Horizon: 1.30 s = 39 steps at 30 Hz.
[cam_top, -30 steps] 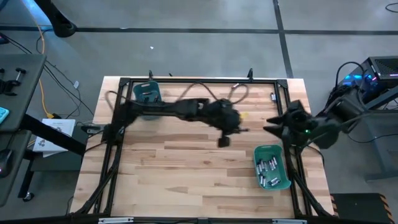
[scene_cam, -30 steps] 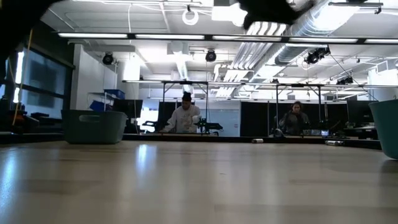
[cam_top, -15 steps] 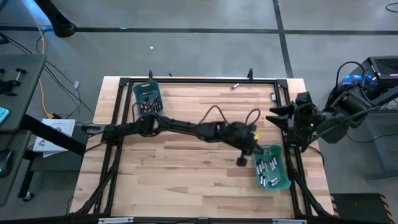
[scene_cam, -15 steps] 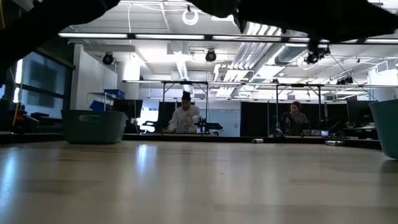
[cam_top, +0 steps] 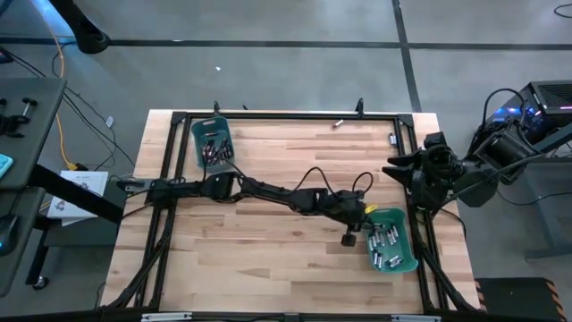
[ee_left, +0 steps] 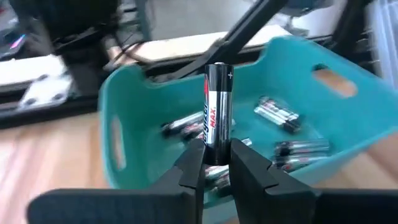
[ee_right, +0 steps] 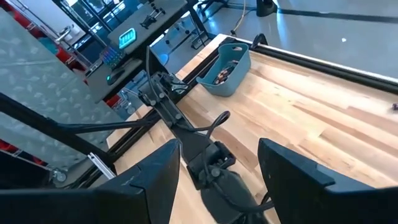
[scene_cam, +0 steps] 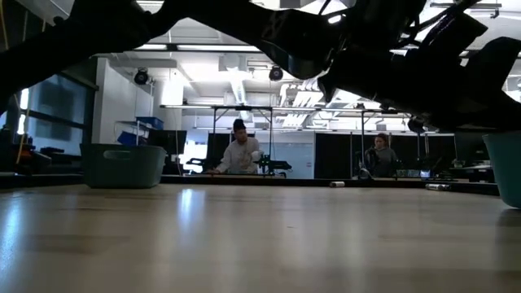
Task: Sort batteries
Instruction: Put the silver battery into the green bin
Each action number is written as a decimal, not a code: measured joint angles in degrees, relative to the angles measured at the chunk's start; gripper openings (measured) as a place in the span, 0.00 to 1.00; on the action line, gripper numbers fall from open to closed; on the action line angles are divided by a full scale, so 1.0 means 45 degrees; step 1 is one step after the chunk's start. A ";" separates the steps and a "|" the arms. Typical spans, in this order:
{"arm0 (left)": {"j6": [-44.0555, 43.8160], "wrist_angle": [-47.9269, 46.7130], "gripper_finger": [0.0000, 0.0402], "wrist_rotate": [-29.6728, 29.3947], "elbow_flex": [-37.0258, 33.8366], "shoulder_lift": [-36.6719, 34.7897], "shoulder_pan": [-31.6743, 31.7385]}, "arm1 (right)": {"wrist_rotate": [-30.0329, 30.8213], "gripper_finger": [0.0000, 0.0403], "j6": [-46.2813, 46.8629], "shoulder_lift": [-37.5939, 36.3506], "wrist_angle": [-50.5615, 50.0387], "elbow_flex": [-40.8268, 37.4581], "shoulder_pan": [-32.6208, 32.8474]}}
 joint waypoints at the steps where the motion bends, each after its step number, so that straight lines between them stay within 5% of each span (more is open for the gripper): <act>1: 0.0030 -0.0088 0.13 -0.0227 0.0003 0.0000 0.0000 | -0.0018 0.52 0.0099 0.0000 -0.0005 0.0000 0.0000; 7: 0.0666 0.0047 0.26 -0.0508 0.0015 0.0000 0.0000 | -0.0155 0.52 0.0179 0.0000 -0.0005 -0.0005 0.0000; 14: 0.0538 -0.0726 0.39 0.0653 0.0748 -0.0326 0.0158 | -0.0155 0.52 0.0179 0.0000 -0.0230 -0.0005 -0.0005; 22: 0.0004 -0.3744 0.42 0.0104 0.1234 -0.3624 0.1109 | -0.0009 0.52 0.2867 -0.0004 -0.2892 -0.0018 -0.0606; 30: 0.0309 -1.0277 0.35 -0.3489 0.1229 -0.6243 0.2635 | -0.3756 0.52 0.1816 -0.0774 -0.2317 -0.2284 -0.3991; 39: 0.0024 -1.4603 0.27 -0.3663 0.1200 -0.6990 0.4200 | -0.8927 0.52 -0.0727 -0.1412 0.1162 -0.7758 -0.9599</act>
